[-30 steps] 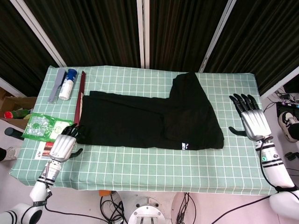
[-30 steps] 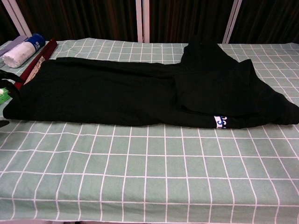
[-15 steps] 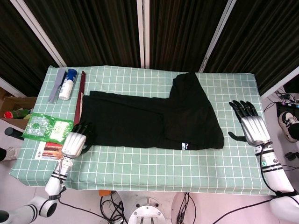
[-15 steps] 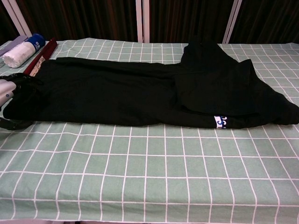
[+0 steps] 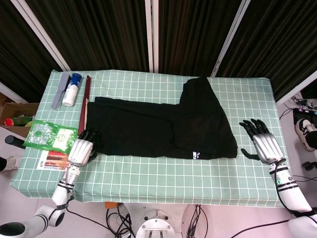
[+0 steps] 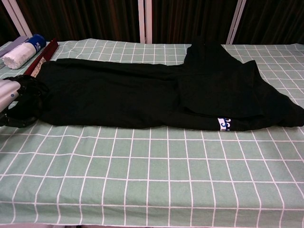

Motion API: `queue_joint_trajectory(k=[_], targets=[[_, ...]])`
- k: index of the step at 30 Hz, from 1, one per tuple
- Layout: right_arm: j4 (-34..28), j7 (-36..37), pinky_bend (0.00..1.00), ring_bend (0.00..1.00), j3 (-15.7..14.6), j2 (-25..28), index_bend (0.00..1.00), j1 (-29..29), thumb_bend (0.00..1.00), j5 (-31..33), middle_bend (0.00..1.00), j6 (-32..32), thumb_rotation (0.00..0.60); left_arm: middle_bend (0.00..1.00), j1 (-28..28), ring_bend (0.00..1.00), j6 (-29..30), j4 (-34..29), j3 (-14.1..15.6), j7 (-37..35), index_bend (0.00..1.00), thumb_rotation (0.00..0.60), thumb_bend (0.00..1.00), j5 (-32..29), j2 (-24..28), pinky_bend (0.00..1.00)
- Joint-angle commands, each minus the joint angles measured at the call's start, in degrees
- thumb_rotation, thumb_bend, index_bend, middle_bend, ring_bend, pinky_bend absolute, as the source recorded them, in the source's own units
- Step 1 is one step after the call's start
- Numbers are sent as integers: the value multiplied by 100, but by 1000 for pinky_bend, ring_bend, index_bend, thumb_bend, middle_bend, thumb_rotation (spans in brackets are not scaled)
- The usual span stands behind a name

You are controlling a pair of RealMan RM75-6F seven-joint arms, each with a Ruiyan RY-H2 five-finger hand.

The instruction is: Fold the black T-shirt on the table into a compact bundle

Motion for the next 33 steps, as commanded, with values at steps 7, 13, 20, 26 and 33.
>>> queue_joint_trajectory(k=[7, 13, 20, 26, 33], targets=[[1172, -53, 0, 0, -446, -1124, 297, -89, 176, -464, 176, -93, 600, 253, 13, 145, 84, 219, -20, -275, 574, 600, 478, 42, -134, 204], [2098, 95, 9, 1, -396, -1800, 352, -69, 177, -671, 198, 181, 600, 252, 6, 145, 69, 285, -59, -354, 568, 600, 482, 13, -169, 204], [3227, 480, 77, 75, -363, -2426, 539, 12, 354, -839, 277, 383, 600, 252, 13, 145, -76, 365, -146, -574, 567, 600, 484, -119, -226, 204], [3904, 853, 109, 123, -462, -2706, 689, 22, 519, -1042, 340, 636, 600, 252, 87, 145, -108, 443, -192, -870, 569, 600, 489, -212, -261, 204], [3748, 990, 109, 123, -695, -2381, 697, -305, 522, -1291, 345, 1325, 600, 252, 484, 145, 466, 240, -15, -862, 570, 600, 489, -74, -139, 204]])
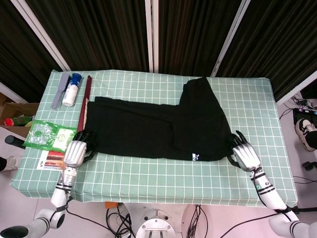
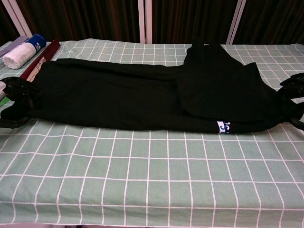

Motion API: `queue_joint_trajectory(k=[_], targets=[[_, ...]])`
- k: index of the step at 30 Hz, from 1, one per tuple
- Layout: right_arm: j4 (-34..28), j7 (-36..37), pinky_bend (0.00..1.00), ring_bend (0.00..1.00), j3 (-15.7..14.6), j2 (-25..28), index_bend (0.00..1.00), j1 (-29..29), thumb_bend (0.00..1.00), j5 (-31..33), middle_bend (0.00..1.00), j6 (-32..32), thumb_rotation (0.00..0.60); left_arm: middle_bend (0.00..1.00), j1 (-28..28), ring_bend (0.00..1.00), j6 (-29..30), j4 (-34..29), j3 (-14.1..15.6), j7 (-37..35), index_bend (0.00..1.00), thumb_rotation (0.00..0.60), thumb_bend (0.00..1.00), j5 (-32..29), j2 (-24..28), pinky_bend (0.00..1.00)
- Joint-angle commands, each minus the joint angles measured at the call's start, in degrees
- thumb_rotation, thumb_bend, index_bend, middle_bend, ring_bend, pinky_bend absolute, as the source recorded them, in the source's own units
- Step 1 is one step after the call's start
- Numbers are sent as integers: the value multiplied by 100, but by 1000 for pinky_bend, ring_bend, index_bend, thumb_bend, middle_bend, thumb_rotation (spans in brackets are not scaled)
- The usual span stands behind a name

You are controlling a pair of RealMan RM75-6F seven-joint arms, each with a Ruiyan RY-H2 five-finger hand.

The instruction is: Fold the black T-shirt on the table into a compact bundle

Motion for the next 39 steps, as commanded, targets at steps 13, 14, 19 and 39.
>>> queue_joint_trajectory(k=[13, 14, 19, 39], targets=[[-713, -145, 109, 122, -605, 651, 697, -980, 521, -263, 342, 859, 600, 252, 1317, 145, 1114, -1166, 670, 630, 574, 600, 490, 263, 517, 201], [-737, -153, 109, 122, -631, 662, 697, -1022, 521, -278, 341, 887, 600, 252, 1386, 145, 1166, -1200, 707, 671, 574, 600, 490, 281, 528, 200], [-853, -245, 109, 122, -704, 708, 697, -1186, 522, -355, 341, 1022, 600, 252, 1680, 145, 1372, -1276, 904, 902, 574, 600, 491, 428, 564, 199], [-2912, -819, 6, 0, -271, 2077, 0, -635, 0, -564, 105, 823, 600, 104, 1676, 68, 1362, -2970, 810, 1533, 40, 465, 366, 705, 1653, 184]])
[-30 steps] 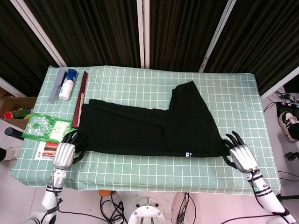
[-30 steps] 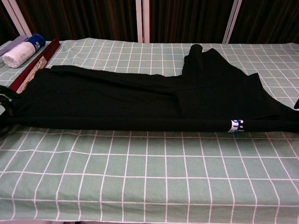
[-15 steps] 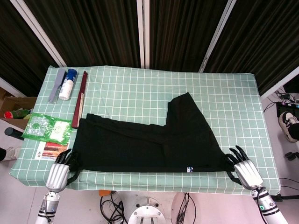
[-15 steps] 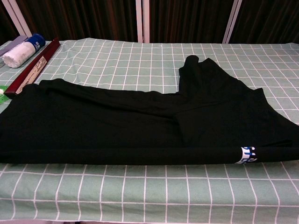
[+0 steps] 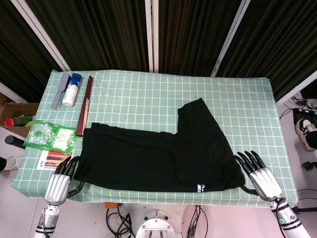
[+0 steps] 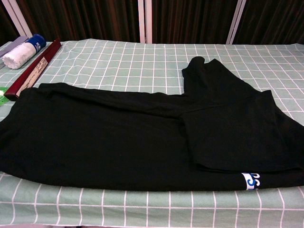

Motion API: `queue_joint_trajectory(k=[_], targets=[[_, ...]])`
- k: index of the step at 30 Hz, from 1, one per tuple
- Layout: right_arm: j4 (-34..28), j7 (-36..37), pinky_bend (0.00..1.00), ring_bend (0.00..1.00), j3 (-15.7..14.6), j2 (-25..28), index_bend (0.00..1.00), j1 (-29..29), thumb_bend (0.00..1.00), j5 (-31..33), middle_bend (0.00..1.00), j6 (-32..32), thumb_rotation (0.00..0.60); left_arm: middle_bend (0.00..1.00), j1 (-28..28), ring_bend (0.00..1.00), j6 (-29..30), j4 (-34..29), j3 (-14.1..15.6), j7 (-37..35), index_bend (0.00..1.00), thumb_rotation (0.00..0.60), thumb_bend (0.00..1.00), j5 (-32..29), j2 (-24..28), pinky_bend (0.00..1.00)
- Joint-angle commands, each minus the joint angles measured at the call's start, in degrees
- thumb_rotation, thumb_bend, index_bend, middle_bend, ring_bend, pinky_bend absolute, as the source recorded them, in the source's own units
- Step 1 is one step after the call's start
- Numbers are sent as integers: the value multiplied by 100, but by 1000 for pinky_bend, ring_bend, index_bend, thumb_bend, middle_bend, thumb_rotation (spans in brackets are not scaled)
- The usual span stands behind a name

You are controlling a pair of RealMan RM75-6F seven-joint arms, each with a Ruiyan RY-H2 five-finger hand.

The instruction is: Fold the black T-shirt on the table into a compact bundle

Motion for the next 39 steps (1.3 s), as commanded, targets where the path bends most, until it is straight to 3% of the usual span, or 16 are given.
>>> queue_joint_trajectory(k=[1, 3, 8, 12, 16, 27, 39], targets=[[-442, 31, 12, 0, 364, 351, 1, 419, 5, 100, 115, -300, 600, 104, -105, 68, 46, -548, -110, 213, 40, 465, 366, 106, 435, 184], [-742, -40, 44, 0, 688, 507, 25, 797, 34, 381, 140, -800, 600, 104, -174, 68, 68, -826, -212, 297, 40, 463, 366, 126, 650, 184], [-1001, -207, 136, 34, 1514, 485, 172, 1803, 238, 1417, 203, -2351, 600, 104, -350, 68, -22, -1387, -494, 364, 40, 480, 366, 45, 1021, 184], [-587, -541, 152, 47, 2094, 76, 237, 2702, 349, 2393, 228, -3658, 600, 104, -478, 68, -128, -1659, -666, 485, 41, 506, 366, 4, 1120, 184], [148, -1042, 152, 47, 2429, -551, 255, 3462, 371, 3207, 230, -4533, 600, 104, -524, 68, -308, -1768, -679, 585, 43, 521, 366, -67, 1124, 184], [2874, -2265, 152, 47, 2453, -2354, 255, 4950, 375, 4485, 228, -5847, 600, 104, -290, 68, -402, -1742, -671, 353, 45, 540, 366, -452, 1120, 184], [4655, -2235, 127, 47, 2320, -3379, 270, 5519, 476, 4593, 211, -6688, 600, 104, -84, 68, -348, -1555, -717, 55, 45, 536, 366, -637, 1056, 184]])
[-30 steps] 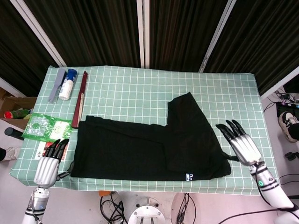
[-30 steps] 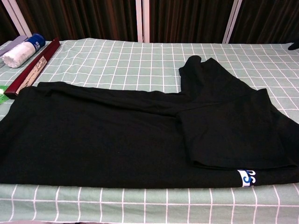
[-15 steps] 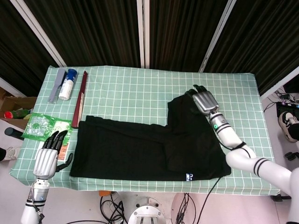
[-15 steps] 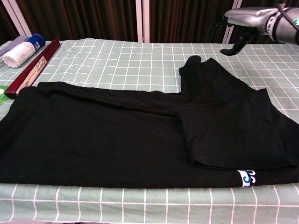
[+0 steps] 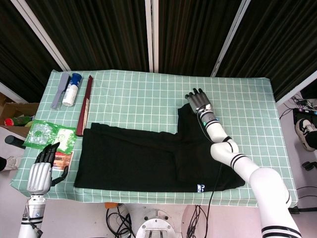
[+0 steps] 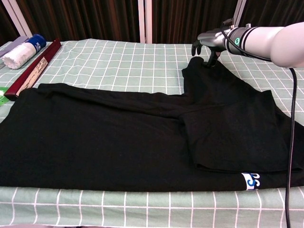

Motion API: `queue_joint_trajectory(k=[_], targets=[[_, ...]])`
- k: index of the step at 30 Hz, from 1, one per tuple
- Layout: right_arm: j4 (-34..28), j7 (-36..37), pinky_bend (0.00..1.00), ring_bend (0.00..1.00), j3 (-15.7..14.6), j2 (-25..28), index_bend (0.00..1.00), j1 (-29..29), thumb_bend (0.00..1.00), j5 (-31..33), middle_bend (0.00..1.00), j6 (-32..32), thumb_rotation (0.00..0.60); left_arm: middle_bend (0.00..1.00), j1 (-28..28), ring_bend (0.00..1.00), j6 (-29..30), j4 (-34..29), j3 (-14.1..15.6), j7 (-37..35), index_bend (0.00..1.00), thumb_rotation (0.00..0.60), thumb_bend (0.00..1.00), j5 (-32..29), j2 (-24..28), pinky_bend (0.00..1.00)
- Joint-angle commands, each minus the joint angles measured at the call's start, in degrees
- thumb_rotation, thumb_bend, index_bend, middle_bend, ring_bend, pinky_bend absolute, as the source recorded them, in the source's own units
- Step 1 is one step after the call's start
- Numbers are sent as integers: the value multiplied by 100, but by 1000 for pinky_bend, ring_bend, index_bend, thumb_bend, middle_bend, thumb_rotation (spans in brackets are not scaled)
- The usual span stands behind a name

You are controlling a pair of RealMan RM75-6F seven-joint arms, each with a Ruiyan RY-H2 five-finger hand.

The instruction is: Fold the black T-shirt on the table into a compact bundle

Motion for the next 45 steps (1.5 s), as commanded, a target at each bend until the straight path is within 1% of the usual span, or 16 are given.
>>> queue_joint_trajectory(k=[1, 4, 7, 9, 13, 16, 19, 22, 25, 27, 29, 32, 35, 38, 41, 45], targets=[[497, 76, 125, 47, -30, -338, 278, 173, 480, 14, 210, -252, 600, 104, 31, 68, 28, 27, -12, -42, 45, 539, 365, -6, -1, 184], [782, 163, 122, 47, -33, -472, 329, 173, 509, -24, 214, -306, 600, 104, 59, 68, 53, 42, -22, -102, 49, 539, 366, 1, 9, 184], [926, 286, 122, 47, -30, -521, 422, 115, 521, -95, 232, -273, 600, 104, 70, 68, 81, 63, -33, -122, 53, 539, 366, 31, 8, 184], [906, 431, 122, 47, -17, -498, 511, 47, 522, -185, 256, -133, 600, 104, 74, 68, 109, 91, -44, -140, 54, 540, 366, 62, -7, 184], [537, 832, 122, 47, -15, -282, 626, -133, 520, -459, 291, 246, 600, 104, 75, 68, 122, 136, -62, -159, 54, 539, 366, 89, -29, 184], [-38, 1123, 123, 47, -78, 50, 655, -358, 520, -761, 296, 702, 600, 104, 74, 68, 115, 166, -68, -174, 54, 540, 366, 102, -43, 184], [-1001, 1316, 121, 52, -168, 571, 668, -692, 520, -1091, 301, 1346, 600, 103, 80, 68, 132, 185, -77, -196, 54, 542, 366, 120, -50, 184], [-2272, 1101, 120, 61, -315, 1276, 676, -1086, 520, -1388, 308, 2064, 600, 104, 86, 68, 159, 191, -79, -218, 55, 539, 366, 155, -44, 184], [-3654, 461, 119, 111, -451, 2033, 677, -1474, 520, -1424, 318, 2611, 600, 104, 97, 68, 197, 193, -74, -217, 55, 538, 366, 198, -36, 184], [-4577, -169, 119, 137, -550, 2507, 678, -1718, 519, -1321, 324, 2948, 600, 104, 101, 68, 218, 195, -77, -237, 55, 538, 366, 218, -35, 184], [-5421, -800, 119, 157, -654, 2896, 675, -1924, 517, -1183, 326, 3261, 600, 104, 98, 68, 221, 202, -77, -250, 54, 540, 366, 238, -34, 184], [-6415, -1515, 119, 178, -831, 3296, 661, -2168, 516, -1133, 328, 3691, 600, 103, 88, 68, 235, 204, -72, -255, 54, 539, 366, 287, -36, 184], [-7075, -1884, 119, 178, -1024, 3506, 652, -2403, 516, -1302, 330, 4077, 600, 104, 84, 68, 260, 214, -60, -241, 54, 535, 366, 342, -47, 184], [-7459, -2122, 119, 178, -1218, 3583, 644, -2595, 516, -1488, 331, 4320, 600, 103, 87, 68, 272, 220, -55, -230, 58, 538, 366, 364, -64, 184], [-7570, -2370, 119, 178, -1433, 3500, 639, -2717, 516, -1669, 328, 4403, 600, 103, 82, 68, 260, 226, -49, -242, 65, 538, 366, 376, -79, 184], [-7485, -2732, 119, 178, -1718, 3182, 618, -2867, 514, -1927, 322, 4467, 600, 103, 75, 68, 234, 244, -25, -248, 65, 539, 366, 402, -100, 184]])
